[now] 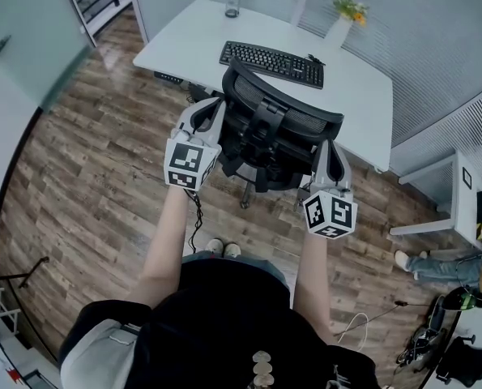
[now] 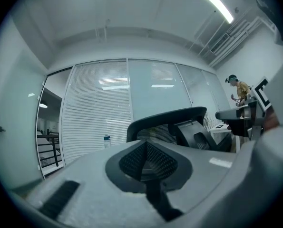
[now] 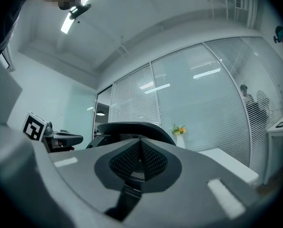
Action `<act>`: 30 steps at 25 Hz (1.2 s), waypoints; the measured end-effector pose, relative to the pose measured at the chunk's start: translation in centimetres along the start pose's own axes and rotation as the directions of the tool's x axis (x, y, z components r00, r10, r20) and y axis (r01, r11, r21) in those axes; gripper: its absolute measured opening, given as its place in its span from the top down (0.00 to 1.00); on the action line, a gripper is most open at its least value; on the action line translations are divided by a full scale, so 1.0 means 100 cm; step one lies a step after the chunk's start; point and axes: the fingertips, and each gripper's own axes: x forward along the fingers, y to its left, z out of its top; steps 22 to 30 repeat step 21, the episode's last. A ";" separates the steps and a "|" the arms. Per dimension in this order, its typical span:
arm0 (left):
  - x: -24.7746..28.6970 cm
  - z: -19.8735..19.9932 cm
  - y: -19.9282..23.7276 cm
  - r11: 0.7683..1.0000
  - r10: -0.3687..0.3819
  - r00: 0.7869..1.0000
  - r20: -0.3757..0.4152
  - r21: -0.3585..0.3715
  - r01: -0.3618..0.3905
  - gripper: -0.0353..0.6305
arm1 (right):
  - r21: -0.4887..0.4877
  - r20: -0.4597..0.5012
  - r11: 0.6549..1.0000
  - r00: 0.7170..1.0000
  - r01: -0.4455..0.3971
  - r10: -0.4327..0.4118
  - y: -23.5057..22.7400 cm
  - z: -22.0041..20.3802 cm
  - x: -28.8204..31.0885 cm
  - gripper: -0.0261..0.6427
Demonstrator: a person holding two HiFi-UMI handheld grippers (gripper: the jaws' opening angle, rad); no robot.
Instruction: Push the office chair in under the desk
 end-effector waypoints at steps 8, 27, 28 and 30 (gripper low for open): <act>0.006 0.000 -0.004 1.000 -0.005 1.000 -0.010 0.022 0.005 0.94 | 0.009 0.002 1.000 1.000 -0.001 0.001 -0.004 -0.003 0.003 0.95; 0.009 -0.001 -0.008 0.999 -0.004 1.000 -0.028 0.032 0.005 0.94 | 0.008 -0.010 1.000 1.000 -0.003 0.003 -0.007 -0.007 0.002 0.95; 0.009 -0.001 -0.008 0.999 -0.004 1.000 -0.028 0.032 0.005 0.94 | 0.008 -0.010 1.000 1.000 -0.003 0.003 -0.007 -0.007 0.002 0.95; 0.009 -0.001 -0.008 0.999 -0.004 1.000 -0.028 0.032 0.005 0.94 | 0.008 -0.010 1.000 1.000 -0.003 0.003 -0.007 -0.007 0.002 0.95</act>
